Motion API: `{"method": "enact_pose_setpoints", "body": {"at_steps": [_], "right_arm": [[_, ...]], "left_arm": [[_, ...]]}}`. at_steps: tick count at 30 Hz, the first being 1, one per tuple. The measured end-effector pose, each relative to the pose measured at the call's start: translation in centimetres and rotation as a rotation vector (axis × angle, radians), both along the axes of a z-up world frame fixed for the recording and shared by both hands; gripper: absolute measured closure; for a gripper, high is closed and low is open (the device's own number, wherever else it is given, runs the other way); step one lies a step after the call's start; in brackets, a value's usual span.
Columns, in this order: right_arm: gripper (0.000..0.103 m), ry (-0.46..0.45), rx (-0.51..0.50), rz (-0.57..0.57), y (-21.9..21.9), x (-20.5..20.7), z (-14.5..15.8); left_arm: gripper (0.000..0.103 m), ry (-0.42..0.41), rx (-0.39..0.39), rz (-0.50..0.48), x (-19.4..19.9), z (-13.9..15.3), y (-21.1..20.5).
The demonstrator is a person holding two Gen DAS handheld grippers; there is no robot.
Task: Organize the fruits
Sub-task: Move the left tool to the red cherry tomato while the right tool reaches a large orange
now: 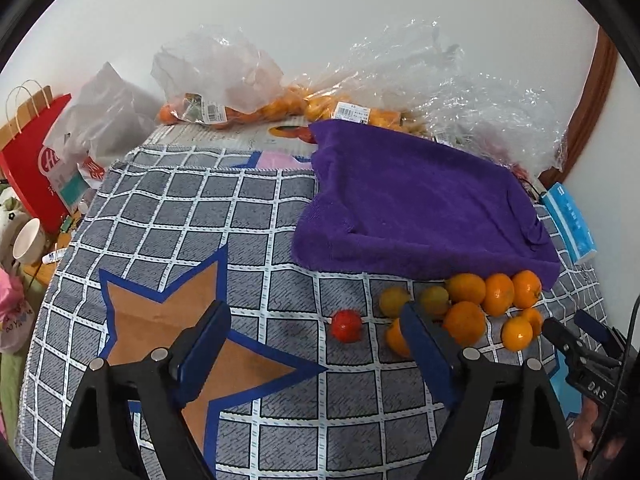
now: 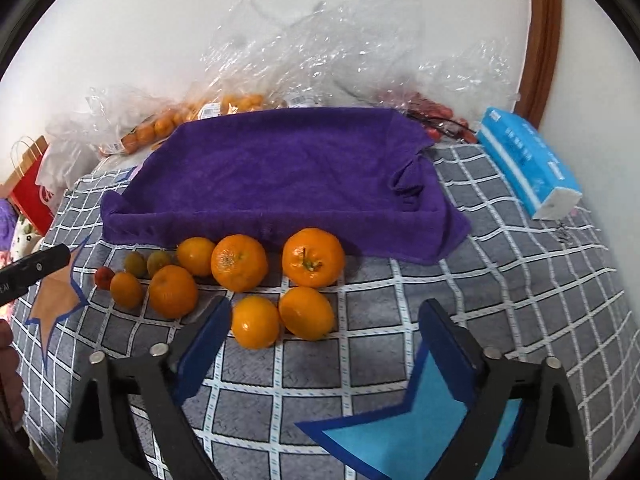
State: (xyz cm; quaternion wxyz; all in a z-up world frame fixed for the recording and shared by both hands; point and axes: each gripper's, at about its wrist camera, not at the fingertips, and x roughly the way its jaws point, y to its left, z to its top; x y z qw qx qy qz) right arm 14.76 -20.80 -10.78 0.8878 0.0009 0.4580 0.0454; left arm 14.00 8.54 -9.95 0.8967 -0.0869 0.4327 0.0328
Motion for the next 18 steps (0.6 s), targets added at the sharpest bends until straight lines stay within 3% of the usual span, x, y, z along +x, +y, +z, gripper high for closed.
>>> {"method": "enact_pose_setpoints", "body": {"at_steps": [5, 14, 18], "right_arm": [[0.042, 0.043, 0.048, -0.022, -0.8, 1.1, -1.4], [0.060, 0.068, 0.136, 0.026, -1.6, 1.2, -2.5], [0.070, 0.072, 0.131, 0.010, -2.5, 0.4, -2.3]], "left_arm": [[0.018, 0.018, -0.010, -0.005, 0.1, -0.7, 0.4], [0.018, 0.024, -0.013, -0.011, 0.3, -1.1, 0.2], [0.018, 0.022, -0.014, -0.010, 0.3, -1.1, 0.2]]}}
